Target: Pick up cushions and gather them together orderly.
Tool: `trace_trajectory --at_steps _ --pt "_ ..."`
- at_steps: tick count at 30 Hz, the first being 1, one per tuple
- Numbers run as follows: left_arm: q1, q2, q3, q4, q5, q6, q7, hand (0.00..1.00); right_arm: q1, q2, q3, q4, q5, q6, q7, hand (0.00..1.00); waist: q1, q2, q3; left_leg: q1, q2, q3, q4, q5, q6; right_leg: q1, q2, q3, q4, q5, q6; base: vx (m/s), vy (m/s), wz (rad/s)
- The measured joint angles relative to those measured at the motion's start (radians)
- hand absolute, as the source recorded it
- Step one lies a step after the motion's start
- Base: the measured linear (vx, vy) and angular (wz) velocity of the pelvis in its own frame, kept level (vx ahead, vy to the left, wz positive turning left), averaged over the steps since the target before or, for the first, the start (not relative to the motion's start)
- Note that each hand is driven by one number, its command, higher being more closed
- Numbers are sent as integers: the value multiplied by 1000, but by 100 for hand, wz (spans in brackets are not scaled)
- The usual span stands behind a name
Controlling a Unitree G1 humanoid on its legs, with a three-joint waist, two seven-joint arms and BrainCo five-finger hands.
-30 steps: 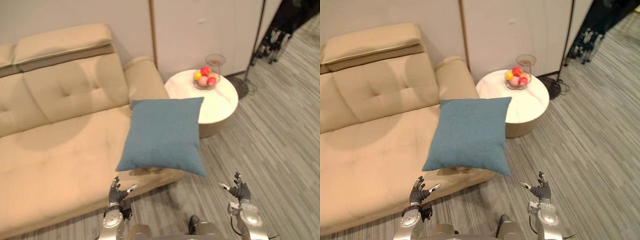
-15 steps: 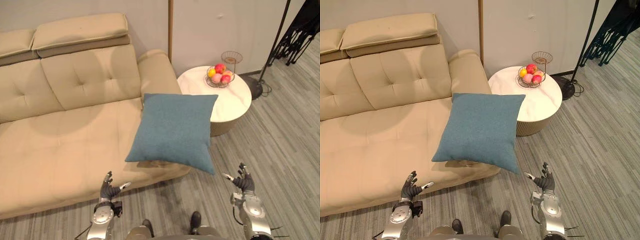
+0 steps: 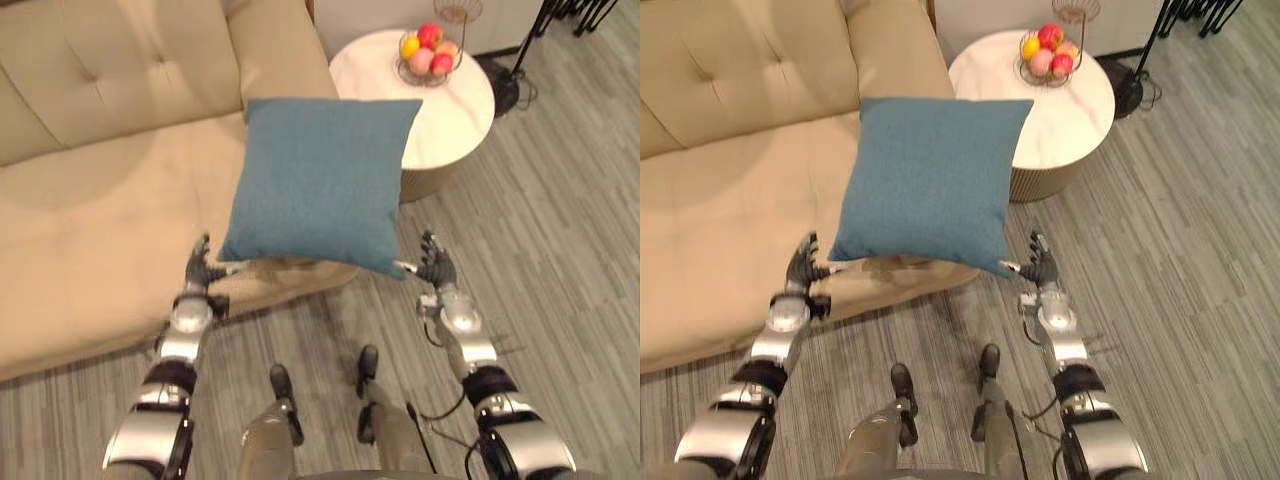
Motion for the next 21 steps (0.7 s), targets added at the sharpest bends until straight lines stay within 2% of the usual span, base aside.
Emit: trace_trajectory --at_steps 4,6,10,11,12,18,21 --pt "-203 20 -38 87 -6 0 20 0 -158 3 39 71 0 3 -13 0 -3 0 44 -70 8 -31 49 0 1 -34 4 -5 0 15 -8 1 32 14" --pt "-300 26 -40 124 -21 1 25 0 -260 4 60 102 1 12 -28 0 -4 0 87 -91 8 -45 68 1 2 -40 6 3 0 19 -6 14 42 13" --pt "-394 32 -67 166 -36 4 37 0 -355 1 78 122 8 16 -44 0 -7 -1 127 -127 7 -50 78 3 6 -70 5 37 0 34 16 6 16 2" --pt "-421 31 -69 184 -43 5 40 0 -380 2 83 124 10 17 -48 100 -9 -2 140 -141 7 -51 86 4 6 -79 5 46 0 38 21 0 0 0" --pt "-442 29 -72 199 -51 6 40 100 -405 -2 105 128 14 18 -55 100 -12 -3 153 -151 7 -52 92 4 6 -86 5 58 -1 38 21 0 0 0" --pt "-473 30 -72 202 -84 26 41 100 -463 -23 137 130 29 22 -65 100 -21 -3 170 -177 9 -72 94 4 7 -103 11 61 -3 38 21 -11 -17 3" --pt "-494 37 -71 202 -143 24 40 100 -507 -46 146 130 57 22 -64 100 -22 -4 192 -179 9 -78 90 12 13 -103 16 60 -5 42 20 -18 -39 4"
